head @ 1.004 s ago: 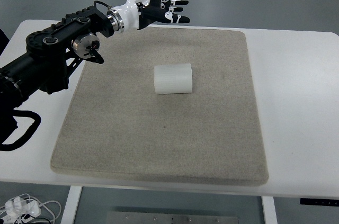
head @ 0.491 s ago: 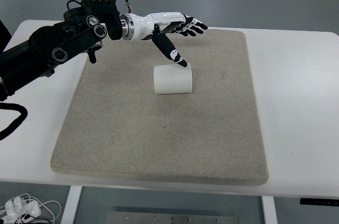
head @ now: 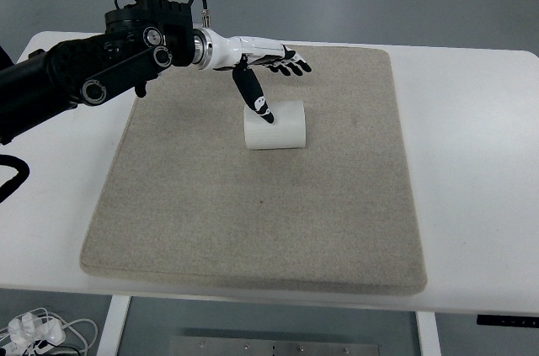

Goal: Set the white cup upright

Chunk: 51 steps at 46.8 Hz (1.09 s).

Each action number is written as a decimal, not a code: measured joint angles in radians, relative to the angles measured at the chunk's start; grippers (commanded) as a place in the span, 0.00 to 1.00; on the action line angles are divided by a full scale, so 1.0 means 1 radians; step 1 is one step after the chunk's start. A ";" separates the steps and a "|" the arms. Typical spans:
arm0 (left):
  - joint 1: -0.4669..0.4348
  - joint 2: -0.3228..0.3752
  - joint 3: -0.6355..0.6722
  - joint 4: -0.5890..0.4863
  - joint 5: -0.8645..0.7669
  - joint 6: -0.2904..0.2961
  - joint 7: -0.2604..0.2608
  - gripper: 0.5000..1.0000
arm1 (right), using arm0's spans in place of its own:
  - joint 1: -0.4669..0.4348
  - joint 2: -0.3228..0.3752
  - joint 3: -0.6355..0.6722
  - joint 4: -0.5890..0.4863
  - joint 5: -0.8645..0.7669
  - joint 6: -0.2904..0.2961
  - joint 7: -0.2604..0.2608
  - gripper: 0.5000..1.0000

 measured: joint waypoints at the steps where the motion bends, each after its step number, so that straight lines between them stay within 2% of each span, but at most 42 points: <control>1: -0.001 -0.003 0.004 0.001 0.000 0.000 0.001 1.00 | 0.000 0.000 0.000 0.000 0.000 0.000 0.000 0.90; 14: -0.006 -0.052 0.035 0.021 0.000 0.002 0.007 1.00 | 0.000 0.000 0.000 0.000 0.000 0.000 0.000 0.90; 21: -0.009 -0.057 0.043 0.021 0.002 -0.004 0.026 1.00 | 0.000 0.000 0.000 0.000 0.000 0.000 0.000 0.90; 32: -0.014 -0.069 0.092 0.021 0.001 -0.003 0.029 1.00 | 0.000 0.000 0.000 0.000 0.000 0.000 0.000 0.90; 42: -0.013 -0.084 0.114 0.040 0.005 -0.003 0.029 0.95 | 0.000 0.000 0.000 0.000 0.000 0.000 0.000 0.90; 46: -0.011 -0.088 0.115 0.043 0.005 -0.002 0.030 0.87 | 0.000 0.000 0.000 0.000 0.000 0.000 0.000 0.90; 48: -0.011 -0.089 0.116 0.043 0.006 -0.002 0.030 0.76 | 0.000 0.000 0.000 0.000 0.000 0.000 0.000 0.90; 51: -0.011 -0.089 0.120 0.044 0.006 0.001 0.030 0.67 | 0.000 0.000 0.000 0.000 0.000 0.000 0.001 0.90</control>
